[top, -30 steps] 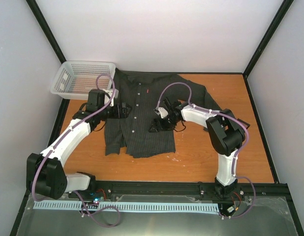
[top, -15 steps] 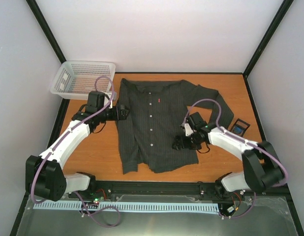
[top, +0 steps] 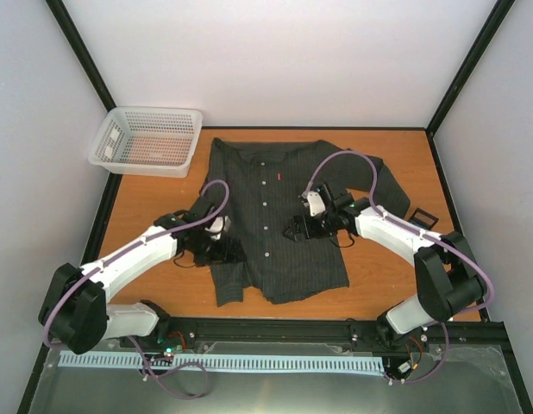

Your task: Pin the brooch onto the clothing

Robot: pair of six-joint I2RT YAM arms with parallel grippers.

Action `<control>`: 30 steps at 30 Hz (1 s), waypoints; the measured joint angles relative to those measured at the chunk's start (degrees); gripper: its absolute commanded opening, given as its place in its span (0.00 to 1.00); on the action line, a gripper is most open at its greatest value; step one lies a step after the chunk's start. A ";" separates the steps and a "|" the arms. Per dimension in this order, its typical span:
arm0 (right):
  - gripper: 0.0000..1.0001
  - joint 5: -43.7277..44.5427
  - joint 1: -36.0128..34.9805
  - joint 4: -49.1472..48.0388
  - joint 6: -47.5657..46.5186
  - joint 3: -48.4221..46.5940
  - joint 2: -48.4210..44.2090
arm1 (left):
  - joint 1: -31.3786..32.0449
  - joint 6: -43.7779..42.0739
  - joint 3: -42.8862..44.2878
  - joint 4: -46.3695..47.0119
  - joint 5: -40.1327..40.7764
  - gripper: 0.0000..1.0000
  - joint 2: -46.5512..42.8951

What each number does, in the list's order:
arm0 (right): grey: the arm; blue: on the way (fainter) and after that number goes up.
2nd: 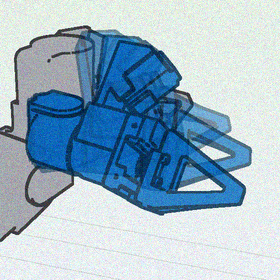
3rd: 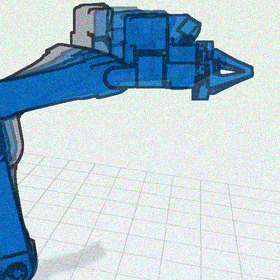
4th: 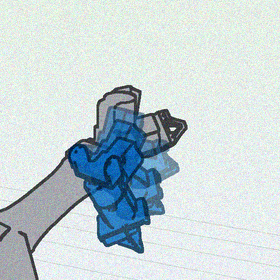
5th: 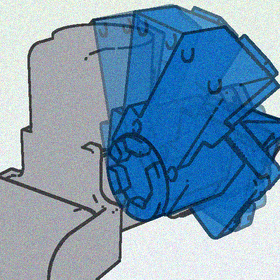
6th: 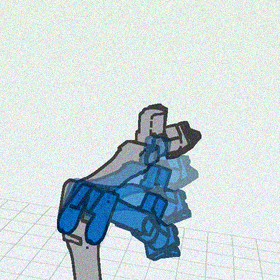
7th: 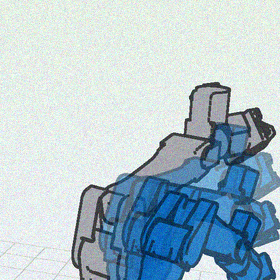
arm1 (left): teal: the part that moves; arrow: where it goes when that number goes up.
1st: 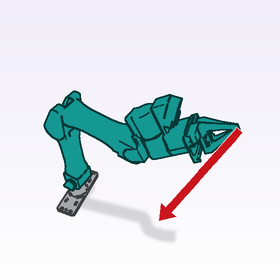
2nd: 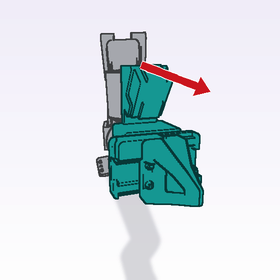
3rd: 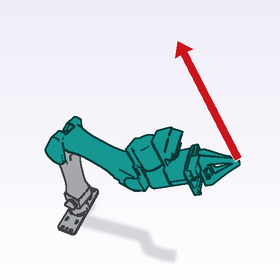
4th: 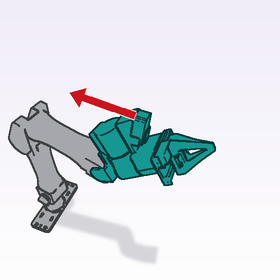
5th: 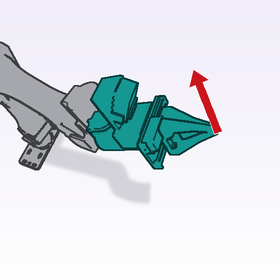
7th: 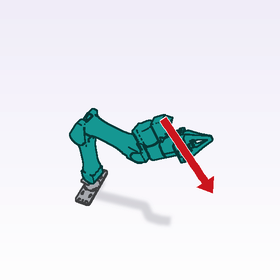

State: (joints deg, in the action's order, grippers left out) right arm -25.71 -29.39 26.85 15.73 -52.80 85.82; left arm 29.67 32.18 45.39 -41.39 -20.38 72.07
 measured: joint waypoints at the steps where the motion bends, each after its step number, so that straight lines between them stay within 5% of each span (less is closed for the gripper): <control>1: 1.00 -0.07 0.00 -0.09 -0.07 0.00 0.09 | 1.25 1.31 -0.52 -1.33 0.20 0.87 -0.24; 10: 1.00 -2.14 0.00 -5.70 -0.46 4.39 -2.27 | 11.28 11.82 -0.70 -10.43 2.40 0.78 2.71; 16: 1.00 -3.13 0.00 -7.91 -0.94 6.78 -4.28 | 11.89 12.70 2.14 -12.57 3.06 0.70 8.72; 20: 1.00 -3.61 -0.26 -8.46 -2.19 7.02 -5.38 | 11.91 12.28 3.91 -12.94 2.78 0.56 11.52; 27: 1.00 -3.45 -0.50 -8.50 -3.80 7.02 -6.80 | 11.91 11.34 6.82 -14.12 1.51 0.54 16.22; 30: 1.00 -3.21 -0.50 -8.44 -4.22 7.02 -7.39 | 11.93 10.56 7.85 -14.19 0.81 0.42 18.45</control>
State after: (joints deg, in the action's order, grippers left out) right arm -28.93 -29.89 18.41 11.51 -45.78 78.43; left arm 41.60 42.74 53.23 -55.57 -19.57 90.52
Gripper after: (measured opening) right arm 0.996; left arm 0.519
